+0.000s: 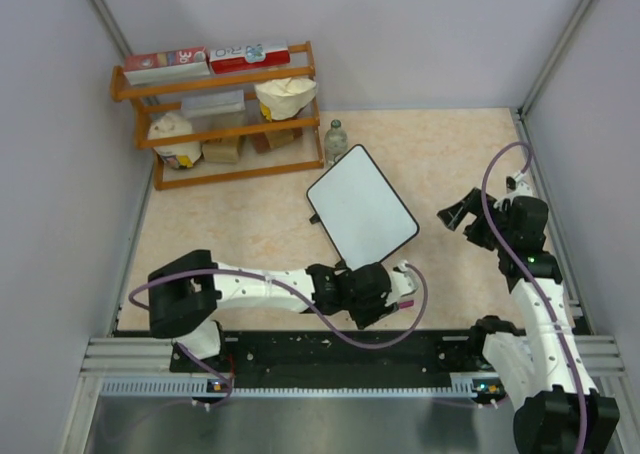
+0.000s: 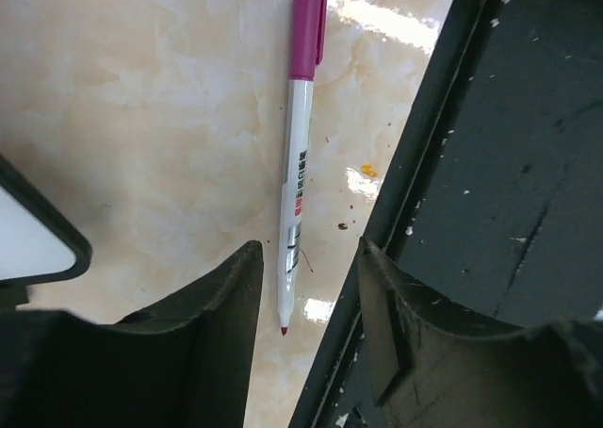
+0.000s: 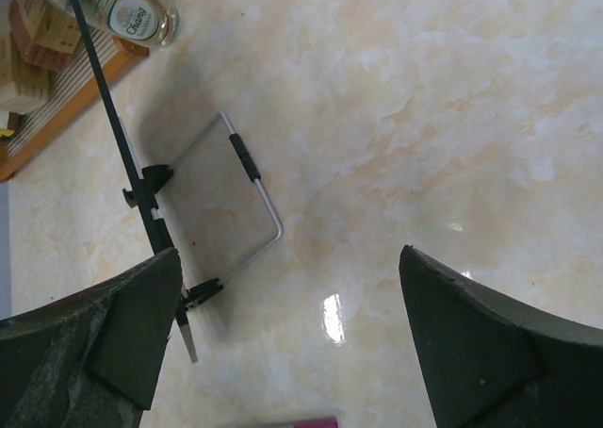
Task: Write a sentence on the whiteboard
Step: Pick up the whiteboard marker at the center of the board.
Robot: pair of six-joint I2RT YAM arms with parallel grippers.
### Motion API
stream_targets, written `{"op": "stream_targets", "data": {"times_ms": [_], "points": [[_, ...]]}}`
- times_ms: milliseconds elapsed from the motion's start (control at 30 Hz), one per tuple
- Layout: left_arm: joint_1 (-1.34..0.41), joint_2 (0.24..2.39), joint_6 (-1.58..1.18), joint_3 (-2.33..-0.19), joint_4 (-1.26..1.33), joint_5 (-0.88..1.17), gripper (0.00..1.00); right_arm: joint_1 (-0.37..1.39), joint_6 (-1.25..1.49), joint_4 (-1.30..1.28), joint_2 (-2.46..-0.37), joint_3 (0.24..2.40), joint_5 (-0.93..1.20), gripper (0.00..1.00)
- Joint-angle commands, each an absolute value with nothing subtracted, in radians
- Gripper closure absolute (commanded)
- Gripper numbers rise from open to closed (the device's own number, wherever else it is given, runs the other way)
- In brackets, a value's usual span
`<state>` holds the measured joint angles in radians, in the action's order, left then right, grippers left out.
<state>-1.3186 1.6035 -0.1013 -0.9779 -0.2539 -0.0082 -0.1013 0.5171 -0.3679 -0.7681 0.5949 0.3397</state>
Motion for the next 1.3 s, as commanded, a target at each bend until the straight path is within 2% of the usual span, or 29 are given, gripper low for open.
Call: {"op": "stream_targets", "data": {"times_ms": [0, 200, 333, 533, 600, 633, 700, 767, 867, 1033, 1267], "points": [[-1.325, 1.672, -0.077, -1.014, -0.199, -0.014, 0.54, -0.115, 0.505, -0.364, -0.755, 0.586, 0.356, 0.01], [-1.325, 1.719, -0.084, -0.986, -0.152, 0.021, 0.60, -0.114, 0.514, -0.364, -0.755, 0.580, 0.348, 0.01], [-1.325, 1.749, -0.095, -0.971, -0.147, 0.009, 0.69, -0.115, 0.509, -0.367, -0.758, 0.578, 0.344, 0.01], [-1.330, 1.767, -0.118, -0.939, -0.133, 0.017, 0.73, -0.115, 0.500, -0.371, -0.764, 0.589, 0.362, 0.01], [-1.333, 1.772, -0.124, -0.933, -0.132, 0.011, 0.78, -0.115, 0.494, -0.376, -0.761, 0.595, 0.367, 0.01], [-1.333, 1.775, -0.130, -0.931, -0.133, -0.041, 0.77, -0.115, 0.492, -0.377, -0.761, 0.597, 0.367, 0.01], [-1.338, 1.789, -0.127, -0.934, -0.144, -0.069, 0.85, -0.115, 0.491, -0.382, -0.756, 0.601, 0.367, 0.01], [-1.344, 1.801, -0.130, -0.940, -0.156, -0.124, 0.99, -0.114, 0.488, -0.383, -0.755, 0.603, 0.365, 0.01], [-1.362, 1.819, -0.137, -0.942, -0.166, -0.193, 1.00, -0.114, 0.483, -0.391, -0.750, 0.609, 0.361, 0.01], [-1.384, 1.784, -0.150, -0.924, -0.161, -0.189, 1.00, -0.115, 0.477, -0.413, -0.733, 0.621, 0.350, 0.01], [-1.382, 1.585, -0.192, -0.905, -0.187, -0.146, 1.00, -0.115, 0.489, -0.442, -0.663, 0.710, 0.376, 0.01]]}}
